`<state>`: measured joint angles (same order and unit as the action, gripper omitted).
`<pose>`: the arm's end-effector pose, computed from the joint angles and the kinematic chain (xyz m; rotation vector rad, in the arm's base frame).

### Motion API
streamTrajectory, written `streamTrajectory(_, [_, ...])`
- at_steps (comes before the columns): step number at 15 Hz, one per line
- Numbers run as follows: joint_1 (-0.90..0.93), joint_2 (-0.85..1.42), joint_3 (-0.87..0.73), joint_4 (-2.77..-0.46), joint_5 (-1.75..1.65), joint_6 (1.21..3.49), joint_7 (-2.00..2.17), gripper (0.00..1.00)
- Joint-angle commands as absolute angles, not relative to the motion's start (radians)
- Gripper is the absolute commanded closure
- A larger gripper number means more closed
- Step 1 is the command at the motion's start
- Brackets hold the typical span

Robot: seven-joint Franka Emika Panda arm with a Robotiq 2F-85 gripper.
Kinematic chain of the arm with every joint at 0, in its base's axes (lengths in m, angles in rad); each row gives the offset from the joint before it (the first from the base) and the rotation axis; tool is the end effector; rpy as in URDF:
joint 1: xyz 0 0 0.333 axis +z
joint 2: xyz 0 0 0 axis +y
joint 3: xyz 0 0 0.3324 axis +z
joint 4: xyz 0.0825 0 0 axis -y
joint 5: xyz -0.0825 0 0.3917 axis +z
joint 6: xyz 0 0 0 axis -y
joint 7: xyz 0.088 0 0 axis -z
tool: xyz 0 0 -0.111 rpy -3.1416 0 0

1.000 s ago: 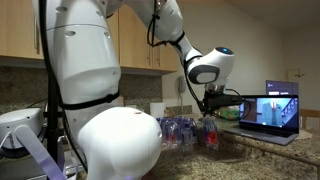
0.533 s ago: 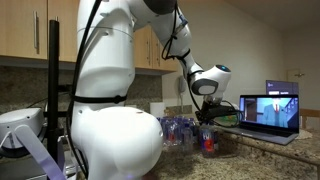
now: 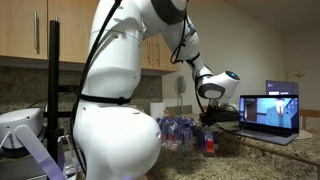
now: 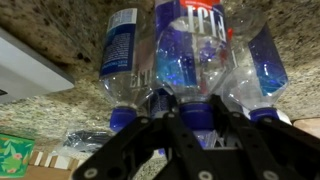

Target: Move the bottle to the left, pick up the bottle near the laptop and put it together with other bottles on the left

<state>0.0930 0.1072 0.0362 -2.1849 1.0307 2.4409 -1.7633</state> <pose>0.5659 0.0770 0.3628 -2.2274 -1.3975 -0.8332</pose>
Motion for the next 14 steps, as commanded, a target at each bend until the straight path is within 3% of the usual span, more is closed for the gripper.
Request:
streamTrajectory(1, [0.046,0.128,0.049,-2.160,1.110,2.376,-1.881,0.86])
streamTrajectory(14, [0.027,0.199,0.049,-2.081,1.202,2.210,-2.134,0.86])
